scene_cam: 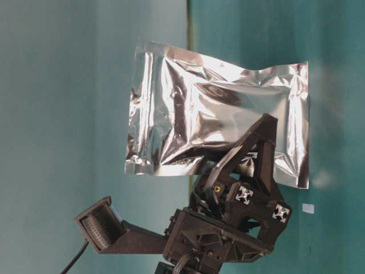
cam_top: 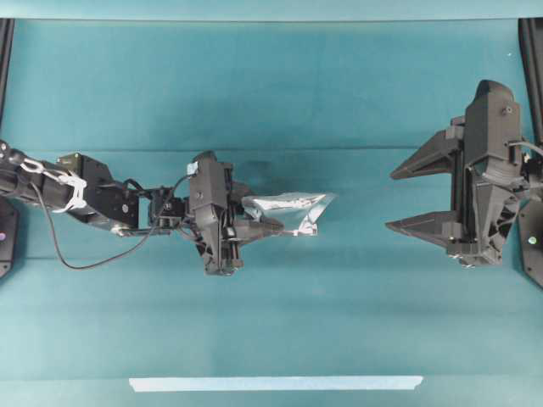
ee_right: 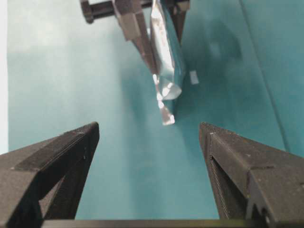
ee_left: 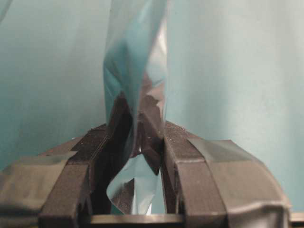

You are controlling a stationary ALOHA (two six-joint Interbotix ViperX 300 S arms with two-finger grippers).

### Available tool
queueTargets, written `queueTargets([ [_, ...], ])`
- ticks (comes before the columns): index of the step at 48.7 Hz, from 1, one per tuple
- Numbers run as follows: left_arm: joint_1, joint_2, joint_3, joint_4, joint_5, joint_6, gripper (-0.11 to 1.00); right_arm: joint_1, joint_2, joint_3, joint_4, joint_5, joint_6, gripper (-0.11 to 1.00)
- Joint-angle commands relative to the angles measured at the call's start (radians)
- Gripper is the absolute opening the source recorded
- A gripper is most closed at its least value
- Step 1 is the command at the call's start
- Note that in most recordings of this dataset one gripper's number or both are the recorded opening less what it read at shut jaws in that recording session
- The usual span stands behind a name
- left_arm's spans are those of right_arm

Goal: Hand over the silver zip bag and make it stand upright.
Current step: 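Withdraw the right gripper to the right, left gripper holding the bag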

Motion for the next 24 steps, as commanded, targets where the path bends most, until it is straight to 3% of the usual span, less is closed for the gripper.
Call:
queueTargets([
  [1, 0.002, -0.008, -0.005, 0.002, -0.003, 0.002, 0.27, 0.0, -0.005, -0.006, -0.002, -0.008, 0.009, 0.88],
  [24, 0.0, -0.008, -0.008, 0.002, 0.003, 0.031, 0.27, -0.015, -0.006, -0.003, -0.002, 0.003, 0.008, 0.88],
])
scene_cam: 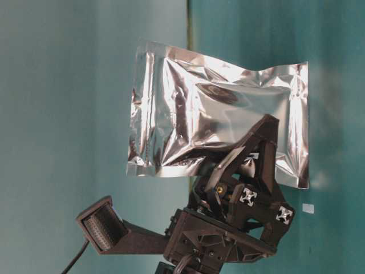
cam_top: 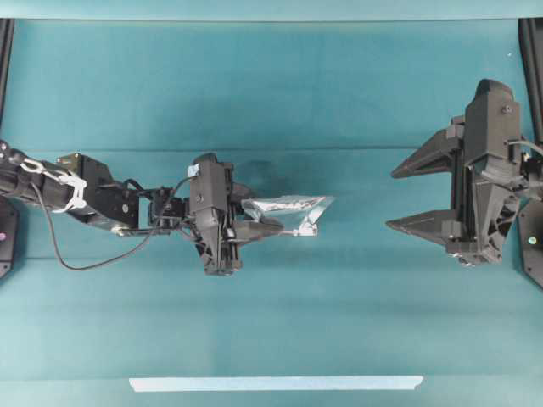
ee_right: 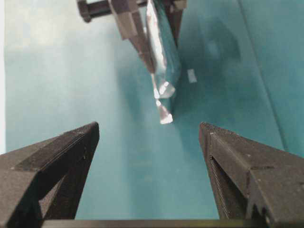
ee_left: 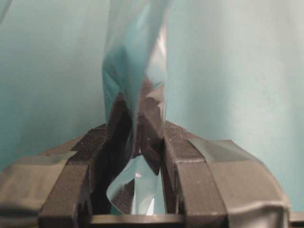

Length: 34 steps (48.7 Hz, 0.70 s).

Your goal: Hand over the silver zip bag and make it stand upright.

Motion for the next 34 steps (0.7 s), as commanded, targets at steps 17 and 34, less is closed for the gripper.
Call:
queueTargets([
  [17, 0.0, -0.006, -0.011, 0.002, 0.011, 0.003, 0.27, -0.008, -0.005, -0.008, -0.002, 0.006, 0.008, 0.88],
  [34, 0.002, -0.006, -0.011, 0.002, 0.011, 0.003, 0.27, -0.008, -0.005, -0.002, -0.002, 0.005, 0.009, 0.88],
])
